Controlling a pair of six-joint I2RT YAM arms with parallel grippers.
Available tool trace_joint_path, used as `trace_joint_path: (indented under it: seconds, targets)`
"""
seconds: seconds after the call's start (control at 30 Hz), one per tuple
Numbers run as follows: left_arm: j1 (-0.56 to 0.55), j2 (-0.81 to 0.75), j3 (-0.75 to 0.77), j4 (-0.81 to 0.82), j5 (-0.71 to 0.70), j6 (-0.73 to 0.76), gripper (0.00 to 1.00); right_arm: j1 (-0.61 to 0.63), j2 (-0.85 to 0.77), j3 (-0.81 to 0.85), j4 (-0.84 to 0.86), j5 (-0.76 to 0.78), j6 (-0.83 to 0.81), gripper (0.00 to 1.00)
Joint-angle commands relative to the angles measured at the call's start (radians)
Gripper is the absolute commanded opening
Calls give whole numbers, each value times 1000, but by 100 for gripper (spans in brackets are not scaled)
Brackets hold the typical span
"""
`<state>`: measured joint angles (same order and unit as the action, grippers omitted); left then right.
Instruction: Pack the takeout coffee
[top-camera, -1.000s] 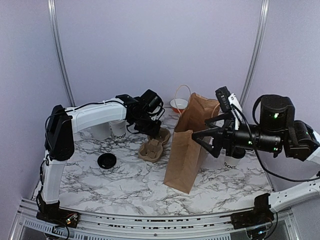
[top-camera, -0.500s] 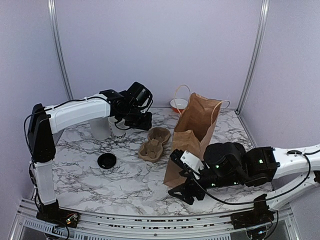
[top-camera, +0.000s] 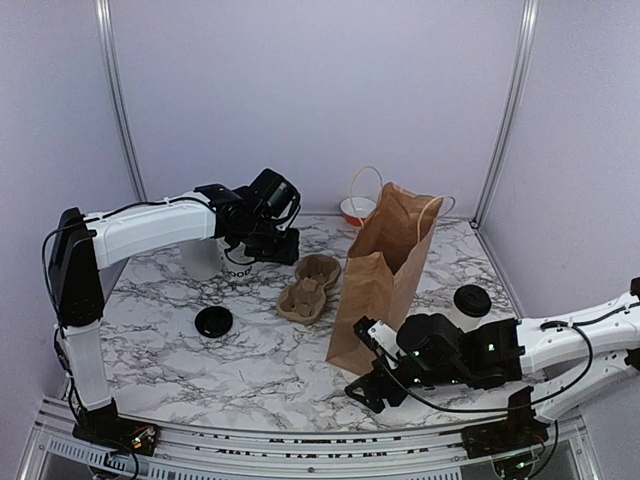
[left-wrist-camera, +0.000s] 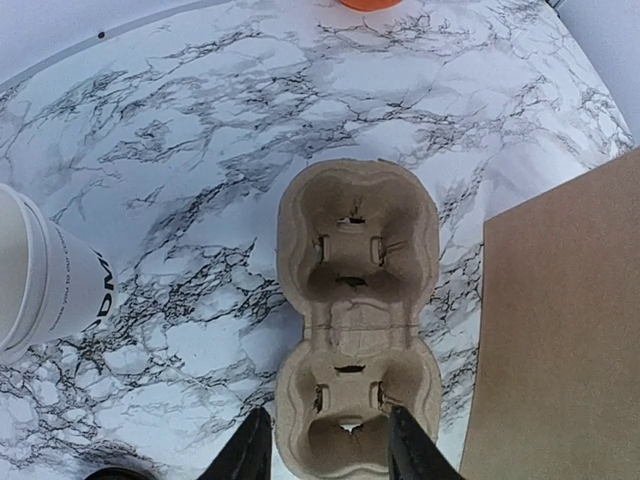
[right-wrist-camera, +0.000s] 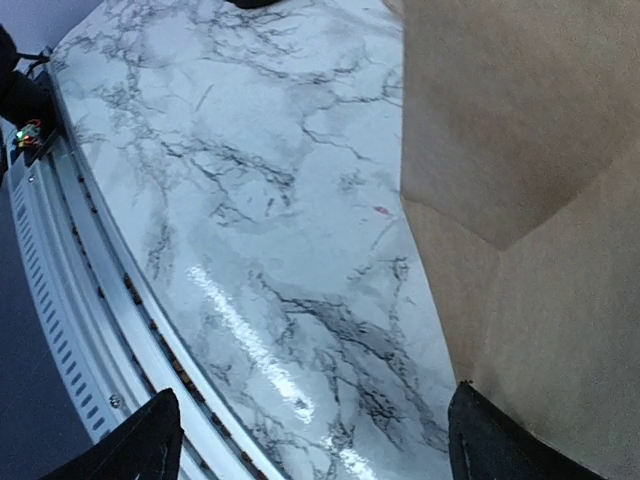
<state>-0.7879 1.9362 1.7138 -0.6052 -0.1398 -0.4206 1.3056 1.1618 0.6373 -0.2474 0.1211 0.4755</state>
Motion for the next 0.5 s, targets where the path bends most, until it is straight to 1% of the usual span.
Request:
trace_joint_path:
  seconds: [0.0, 0.1, 0.23, 0.47]
  targets:
    - [4, -65, -37, 14, -16, -8, 41, -104, 31, -31, 78, 7, 13, 89]
    - [4, -74, -71, 23, -9, -17, 41, -178, 54, -32, 94, -2, -5, 89]
    - [4, -90, -137, 46, -9, -30, 41, -312, 94, -26, 103, -2, -15, 89]
    - [4, -107, -253, 102, 9, -62, 41, -526, 201, 46, 84, 5, -41, 89]
